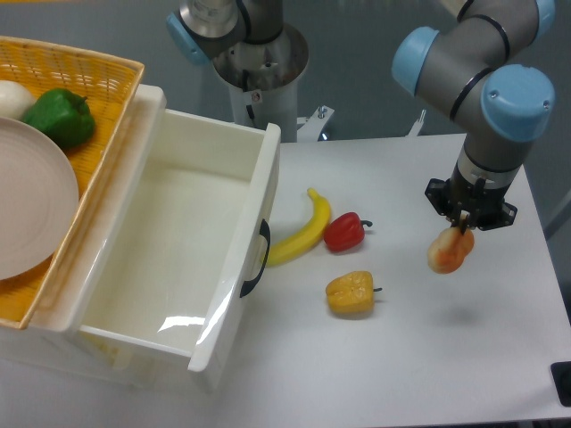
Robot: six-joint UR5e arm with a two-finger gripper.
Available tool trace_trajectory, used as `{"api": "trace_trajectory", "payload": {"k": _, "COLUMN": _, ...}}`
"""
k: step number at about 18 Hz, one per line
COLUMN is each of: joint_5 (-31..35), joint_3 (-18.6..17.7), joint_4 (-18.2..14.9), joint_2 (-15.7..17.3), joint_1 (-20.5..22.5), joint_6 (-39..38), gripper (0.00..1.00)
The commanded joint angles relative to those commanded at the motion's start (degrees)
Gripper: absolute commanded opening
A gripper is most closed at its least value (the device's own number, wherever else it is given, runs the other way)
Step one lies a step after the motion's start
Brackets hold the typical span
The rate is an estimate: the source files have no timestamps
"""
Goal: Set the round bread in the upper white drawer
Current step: 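Carry the held round bread bun with the gripper over the open drawer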
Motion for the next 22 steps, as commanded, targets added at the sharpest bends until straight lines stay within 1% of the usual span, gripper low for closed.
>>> {"api": "trace_trajectory", "payload": {"k": 4, "joint_5": -0.70, "joint_3": 0.26, "joint_4": 0.09, "joint_2": 0.09, "joint_1": 0.00, "joint_6": 0.00, "gripper": 0.00}}
{"api": "trace_trajectory", "payload": {"k": 5, "joint_5": -2.44, "joint_3": 0.26, "joint_4": 0.09, "joint_2": 0.44, "joint_1": -0.09, "joint_6": -0.17, "gripper": 0.00}}
{"api": "trace_trajectory", "payload": {"k": 8, "joint_5": -7.10, "joint_3": 0.26, "joint_4": -0.09, "joint_2": 2.81, "joint_1": -0.52, "joint_6": -1.05, "gripper": 0.00}}
{"api": "trace_trajectory", "payload": {"k": 11, "joint_5": -11.50, "joint_3": -0.44, "joint_4": -1.23, "joint_2": 5.97, "joint_1": -1.49, "joint_6": -5.78, "gripper": 0.00}}
{"api": "trace_trajectory", "payload": {"k": 13, "joint_5": -14.14, "joint_3": -1.40, "joint_4": -1.23, "joint_2": 7.90, "joint_1": -2.72, "joint_6": -8.86, "gripper": 0.00}}
{"api": "trace_trajectory", "payload": {"k": 15, "joint_5": -17.73, "joint_3": -1.58, "joint_4": -1.14, "joint_2": 9.57, "joint_1": -3.25, "joint_6": -13.25, "gripper": 0.00}}
{"api": "trace_trajectory", "payload": {"k": 17, "joint_5": -21.52, "joint_3": -1.67, "joint_4": -1.14, "joint_2": 11.59, "joint_1": -5.00, "joint_6": -17.47, "gripper": 0.00}}
{"api": "trace_trajectory", "payload": {"k": 19, "joint_5": -23.37, "joint_3": -2.02, "joint_4": -1.14, "joint_2": 13.17, "joint_1": -7.55, "joint_6": -22.04, "gripper": 0.00}}
{"api": "trace_trajectory", "payload": {"k": 22, "joint_5": -26.09, "joint_3": -4.12, "joint_4": -0.97, "joint_2": 16.25, "joint_1": -10.36, "joint_6": -25.13, "gripper": 0.00}}
